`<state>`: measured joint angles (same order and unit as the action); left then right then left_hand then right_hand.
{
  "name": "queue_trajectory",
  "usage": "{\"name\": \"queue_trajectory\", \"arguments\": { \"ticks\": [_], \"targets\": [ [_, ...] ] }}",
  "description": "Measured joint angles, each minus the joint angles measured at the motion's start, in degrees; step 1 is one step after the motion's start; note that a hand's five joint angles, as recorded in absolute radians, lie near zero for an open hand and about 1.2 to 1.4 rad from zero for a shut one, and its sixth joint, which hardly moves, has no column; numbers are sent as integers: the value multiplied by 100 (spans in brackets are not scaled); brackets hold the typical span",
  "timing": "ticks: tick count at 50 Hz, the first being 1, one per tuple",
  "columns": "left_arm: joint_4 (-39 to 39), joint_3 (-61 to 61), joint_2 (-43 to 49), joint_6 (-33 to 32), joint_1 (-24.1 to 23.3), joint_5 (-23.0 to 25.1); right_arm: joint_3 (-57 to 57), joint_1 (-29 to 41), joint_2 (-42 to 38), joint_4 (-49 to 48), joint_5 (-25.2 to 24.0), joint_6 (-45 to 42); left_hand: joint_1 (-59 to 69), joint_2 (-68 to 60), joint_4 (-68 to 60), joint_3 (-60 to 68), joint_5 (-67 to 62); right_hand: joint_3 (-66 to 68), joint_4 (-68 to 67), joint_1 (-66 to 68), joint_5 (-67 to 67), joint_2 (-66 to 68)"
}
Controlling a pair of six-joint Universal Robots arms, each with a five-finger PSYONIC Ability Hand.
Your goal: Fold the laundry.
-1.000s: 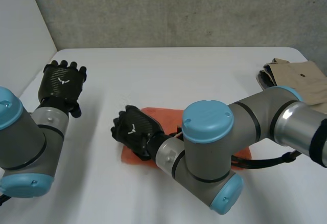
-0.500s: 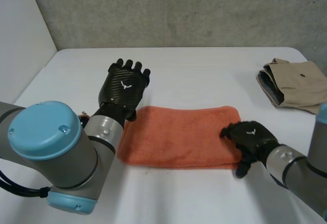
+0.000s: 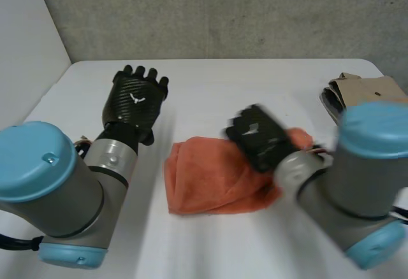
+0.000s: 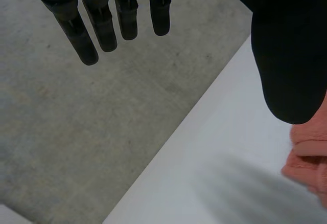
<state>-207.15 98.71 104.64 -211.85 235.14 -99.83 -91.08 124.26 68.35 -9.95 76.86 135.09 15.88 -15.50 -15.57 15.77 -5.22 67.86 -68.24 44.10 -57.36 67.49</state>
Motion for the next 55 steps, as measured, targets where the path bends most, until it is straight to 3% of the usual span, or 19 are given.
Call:
{"name": "queue_trajectory", "arguments": {
  "ticks": [8,10,13,14,15,18,21,24,30,37,44,49,55],
  "targets": [
    [-14,48,-106,9,268,-136,803,1317,-940,185,-86,-473,0,1,0,0,50,-39,51,0,24,-36],
    [-16,24,-105,33,328,-251,889,1429,-1041,137,-92,-376,0,1,0,0,50,-1396,1422,-147,1285,-1379],
    [-17,-37,-97,115,396,-433,915,1429,-1021,-10,-84,166,0,1,0,0,50,-2168,2191,-487,2026,-2171],
    [-16,-63,-94,151,406,-478,898,1366,-966,-57,-70,431,0,1,0,0,50,-2911,2947,-1114,2800,-2924],
    [-13,-90,-90,190,408,-513,864,1247,-874,-89,-40,752,0,1,0,0,50,-3780,3815,-1865,3715,-3723],
    [-7,-131,-83,267,392,-556,735,867,-584,-63,56,1434,0,1,0,0,50,-4547,4586,-2456,4516,-4501],
    [3,-131,-85,338,343,-564,390,58,11,172,238,2314,0,1,0,0,50,-4647,4711,-2505,4637,-4533],
    [7,-103,-80,388,274,-556,32,-640,381,403,299,2628,0,1,0,0,50,-4648,4711,-2504,4636,-4533],
    [9,-37,-30,467,106,-531,-981,-2105,726,693,-194,2140,0,1,0,0,50,-4153,4172,-2148,4101,-4221],
    [5,-2,10,490,60,-517,-2014,-3342,713,577,-1314,943,0,1,0,0,50,-3210,3258,-1368,3287,-3181],
    [0,4,56,492,63,-512,-2344,-3641,473,-75,-1646,659,0,1,0,0,50,-2935,2980,-1102,3014,-2932],
    [-1,7,87,495,66,-508,-2359,-3606,252,-613,-1619,785,0,1,0,0,50,-1723,1761,-193,1873,-1711],
    [-1,13,93,496,71,-501,-2303,-3553,37,-755,-1559,901,0,1,0,0,50,-2074,2115,-417,2059,-2049]
  ]
}}
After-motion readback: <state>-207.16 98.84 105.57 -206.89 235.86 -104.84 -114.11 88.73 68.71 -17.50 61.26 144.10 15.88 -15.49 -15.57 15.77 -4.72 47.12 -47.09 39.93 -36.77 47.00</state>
